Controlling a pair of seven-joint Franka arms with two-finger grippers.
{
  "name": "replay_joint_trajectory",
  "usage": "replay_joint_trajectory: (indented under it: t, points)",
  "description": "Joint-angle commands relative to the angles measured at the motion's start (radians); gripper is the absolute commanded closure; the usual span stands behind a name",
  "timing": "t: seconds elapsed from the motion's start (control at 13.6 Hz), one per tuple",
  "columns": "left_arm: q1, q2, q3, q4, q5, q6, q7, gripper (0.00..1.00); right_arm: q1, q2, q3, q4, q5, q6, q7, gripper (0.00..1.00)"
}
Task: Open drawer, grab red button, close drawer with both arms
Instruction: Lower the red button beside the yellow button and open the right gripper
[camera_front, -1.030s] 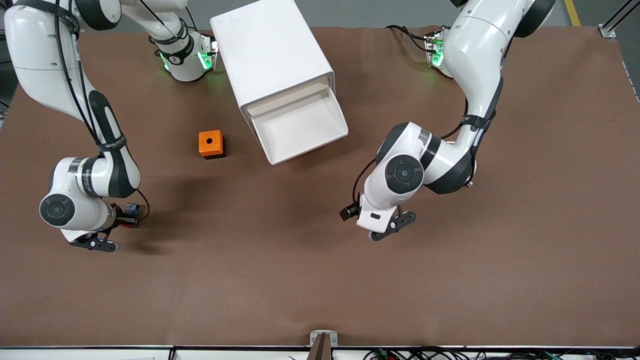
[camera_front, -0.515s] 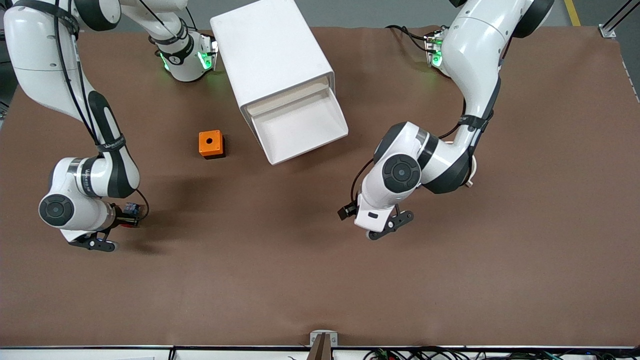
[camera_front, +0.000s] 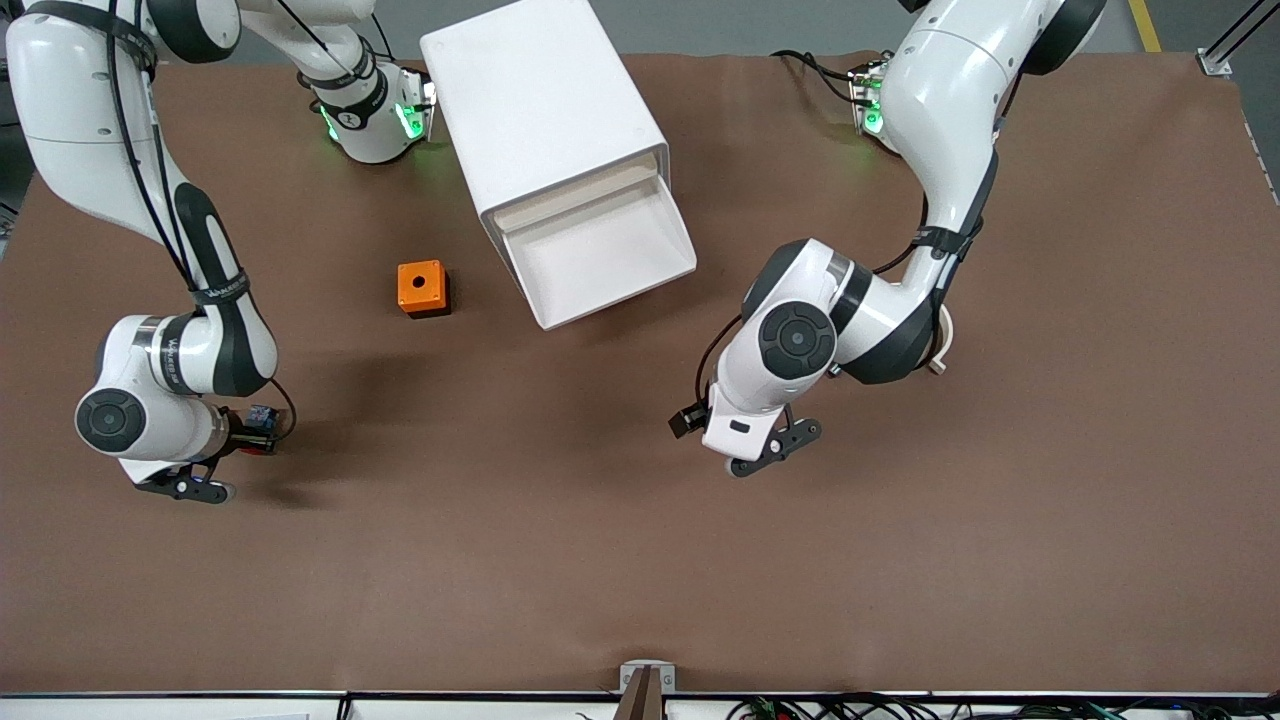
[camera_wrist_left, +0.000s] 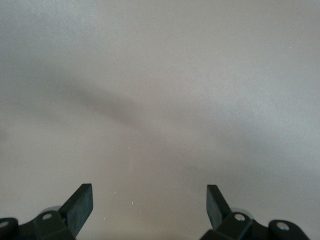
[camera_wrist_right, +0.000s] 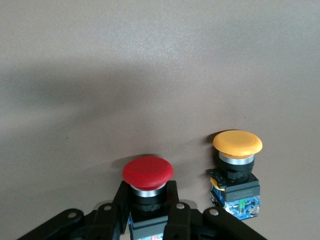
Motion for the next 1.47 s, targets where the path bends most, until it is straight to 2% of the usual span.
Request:
replay_joint_trajectory:
  t: [0.0,0.59,0.66,0.74,1.4]
  points:
    - [-0.013,-0.032,0.003,-0.007,0.017,0.003,-0.023,0.0,-0.022,0.017,0.016,0.023,-0.032,0.014,0.012,1.0]
    - [-0.012,-0.044,0.005,-0.007,0.016,0.003,-0.023,0.0,-0.019,0.024,0.016,0.028,-0.032,0.029,0.017,1.0]
    - [-0.012,-0.044,0.005,-0.007,0.016,0.003,-0.023,0.0,-0.019,0.024,0.016,0.028,-0.032,0.029,0.015,0.75]
    - [-0.013,-0.049,0.005,-0.007,0.016,0.003,-0.023,0.0,-0.02,0.024,0.016,0.028,-0.032,0.029,0.017,0.01]
    - [-0.016,-0.05,0.0,-0.006,0.016,0.003,-0.023,0.0,-0.013,-0.013,0.018,0.051,-0.029,-0.032,-0.003,0.0]
